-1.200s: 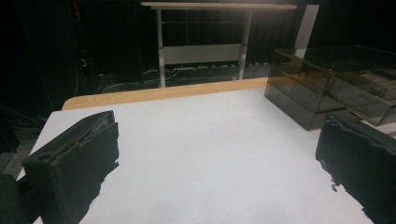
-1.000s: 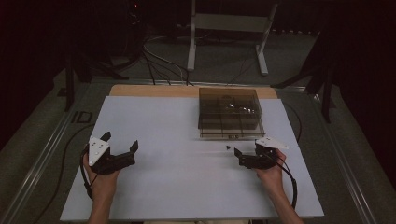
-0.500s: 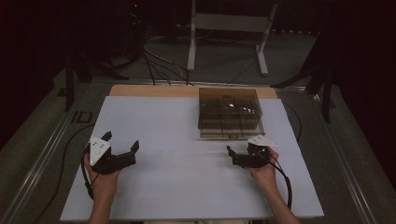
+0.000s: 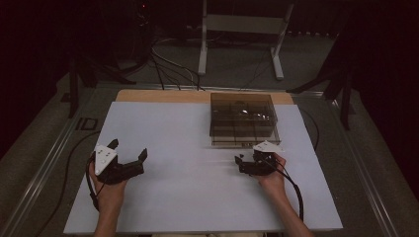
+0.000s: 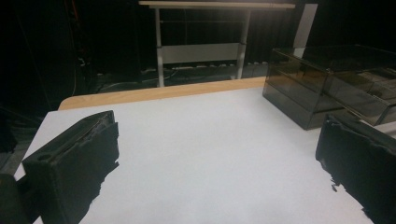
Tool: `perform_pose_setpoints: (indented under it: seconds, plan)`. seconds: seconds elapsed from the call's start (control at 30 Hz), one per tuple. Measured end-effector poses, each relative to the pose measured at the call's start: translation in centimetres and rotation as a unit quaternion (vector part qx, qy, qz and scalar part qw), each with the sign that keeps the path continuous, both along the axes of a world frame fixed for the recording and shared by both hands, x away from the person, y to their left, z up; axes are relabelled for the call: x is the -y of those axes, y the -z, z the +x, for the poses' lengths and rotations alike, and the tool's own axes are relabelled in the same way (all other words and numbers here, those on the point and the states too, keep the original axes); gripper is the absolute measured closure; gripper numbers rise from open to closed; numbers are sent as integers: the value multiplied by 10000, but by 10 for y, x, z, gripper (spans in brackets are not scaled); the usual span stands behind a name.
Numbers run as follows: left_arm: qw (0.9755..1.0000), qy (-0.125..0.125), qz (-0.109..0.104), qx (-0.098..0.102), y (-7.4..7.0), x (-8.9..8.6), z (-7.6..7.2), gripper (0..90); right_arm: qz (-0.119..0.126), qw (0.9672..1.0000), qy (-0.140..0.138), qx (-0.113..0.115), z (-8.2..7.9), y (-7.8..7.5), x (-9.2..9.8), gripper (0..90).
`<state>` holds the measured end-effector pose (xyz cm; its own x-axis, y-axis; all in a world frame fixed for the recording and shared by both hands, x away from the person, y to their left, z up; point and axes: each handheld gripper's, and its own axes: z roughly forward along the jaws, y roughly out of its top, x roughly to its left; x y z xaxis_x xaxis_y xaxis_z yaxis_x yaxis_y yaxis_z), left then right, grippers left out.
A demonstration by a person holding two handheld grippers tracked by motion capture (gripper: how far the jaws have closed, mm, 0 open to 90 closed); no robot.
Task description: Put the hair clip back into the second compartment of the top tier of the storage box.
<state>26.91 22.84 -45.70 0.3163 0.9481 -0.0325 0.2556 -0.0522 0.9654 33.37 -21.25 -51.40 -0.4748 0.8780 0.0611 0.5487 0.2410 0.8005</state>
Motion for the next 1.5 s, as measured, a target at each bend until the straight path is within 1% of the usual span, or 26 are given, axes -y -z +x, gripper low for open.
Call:
perform_pose_setpoints:
  seconds: [0.1,0.2,0.27,0.3,0.4,0.53,0.67,0.73,0.87,1.13,1.27,1.43,1.5]
  plan:
    - [10000,12,-20,17,0,1,0,2,-129,9999,3,25,2,2,-4,162]
    - [10000,18,9,8,0,1,0,2,-194,9998,17,2,4,4,-7,199]
    - [10000,16,8,12,-1,1,0,2,-219,9997,37,-55,6,5,-9,217]
    - [10000,16,9,13,-1,1,0,2,-270,9996,15,-88,8,6,-10,231]
    - [10000,16,-3,14,-1,1,0,3,-350,9993,4,-99,9,7,-13,302]
    - [10000,28,15,6,-1,2,0,2,-359,9993,-33,-106,12,8,-14,425]
    - [10000,28,24,7,-1,2,0,2,-490,9987,-26,-148,14,12,-17,500]
    - [10000,31,28,2,0,2,0,2,-552,9983,26,-165,15,13,-18,533]
    - [10000,46,29,16,0,4,0,2,-572,9980,115,-238,17,13,-17,637]
    - [10000,48,15,8,0,4,0,3,-589,9977,89,-326,15,12,-17,776]
    - [10000,53,29,1,0,4,0,3,-507,9979,73,-398,16,11,-14,796]
    - [10000,53,35,-2,0,4,0,2,-511,9979,72,-404,16,11,-14,798]
    - [10000,50,36,-2,0,4,0,3,-519,9978,114,-401,16,10,-13,798]
